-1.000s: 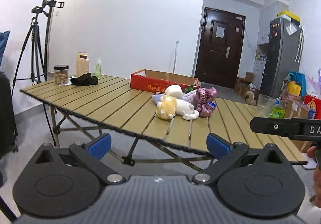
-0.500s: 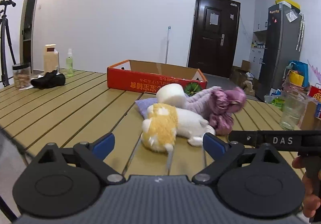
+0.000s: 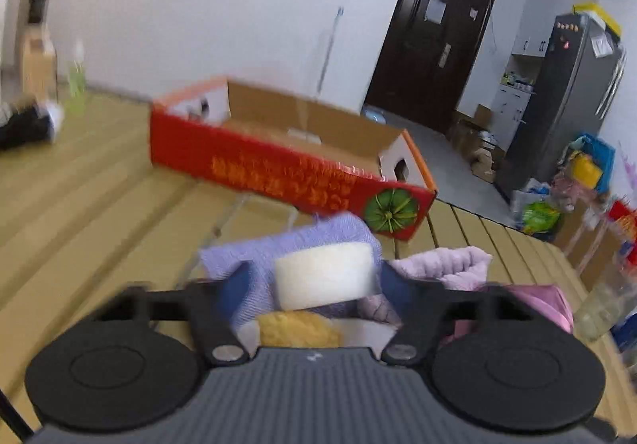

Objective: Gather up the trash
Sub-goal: 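Grasp the white foam cylinder with the left gripper while the right gripper grasps white tissue, then lower both grippers into the black bin and open them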

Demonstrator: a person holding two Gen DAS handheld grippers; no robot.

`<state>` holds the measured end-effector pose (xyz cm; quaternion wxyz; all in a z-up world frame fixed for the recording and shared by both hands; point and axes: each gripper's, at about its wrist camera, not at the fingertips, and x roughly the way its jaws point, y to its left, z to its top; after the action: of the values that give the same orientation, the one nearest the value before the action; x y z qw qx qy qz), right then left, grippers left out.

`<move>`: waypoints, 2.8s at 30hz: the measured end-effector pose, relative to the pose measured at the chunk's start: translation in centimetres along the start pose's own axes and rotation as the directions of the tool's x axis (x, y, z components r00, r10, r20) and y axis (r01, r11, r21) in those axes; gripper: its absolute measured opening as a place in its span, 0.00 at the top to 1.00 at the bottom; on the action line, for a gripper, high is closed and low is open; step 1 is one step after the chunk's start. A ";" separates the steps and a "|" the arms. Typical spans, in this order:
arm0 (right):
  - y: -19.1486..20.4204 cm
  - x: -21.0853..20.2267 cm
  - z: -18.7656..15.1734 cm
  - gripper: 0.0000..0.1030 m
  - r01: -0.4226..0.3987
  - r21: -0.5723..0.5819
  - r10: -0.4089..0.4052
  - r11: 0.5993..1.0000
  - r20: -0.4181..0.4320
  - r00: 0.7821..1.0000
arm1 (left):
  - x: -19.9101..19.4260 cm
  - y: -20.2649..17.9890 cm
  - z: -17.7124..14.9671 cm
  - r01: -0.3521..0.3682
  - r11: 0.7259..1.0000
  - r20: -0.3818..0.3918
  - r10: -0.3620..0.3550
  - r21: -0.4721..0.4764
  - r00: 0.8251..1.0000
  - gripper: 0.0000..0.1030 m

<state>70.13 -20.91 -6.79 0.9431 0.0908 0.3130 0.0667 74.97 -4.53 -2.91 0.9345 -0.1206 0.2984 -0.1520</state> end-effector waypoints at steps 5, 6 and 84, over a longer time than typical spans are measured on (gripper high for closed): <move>0.1 -0.7 -0.2 0.93 0.051 -0.056 -0.051 0.997 0.014 0.999 | -0.8 1.0 -0.7 0.034 0.996 0.029 -0.032 -0.077 0.999 0.56; 0.0 -1.1 -0.1 0.94 0.051 -0.056 -0.050 0.997 0.020 0.999 | -1.5 0.9 -0.7 0.037 0.996 0.041 -0.034 -0.083 0.999 0.57; 4.7 -10.6 -20.1 0.36 -0.109 -0.197 0.030 0.974 -0.367 0.930 | -19.8 3.5 -29.6 -0.321 0.942 -0.294 0.336 0.099 0.895 0.00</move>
<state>49.30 -15.61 -15.52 0.8705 -0.0140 0.4690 0.1490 42.79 1.79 -17.13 0.8915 -0.0208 0.4521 -0.0163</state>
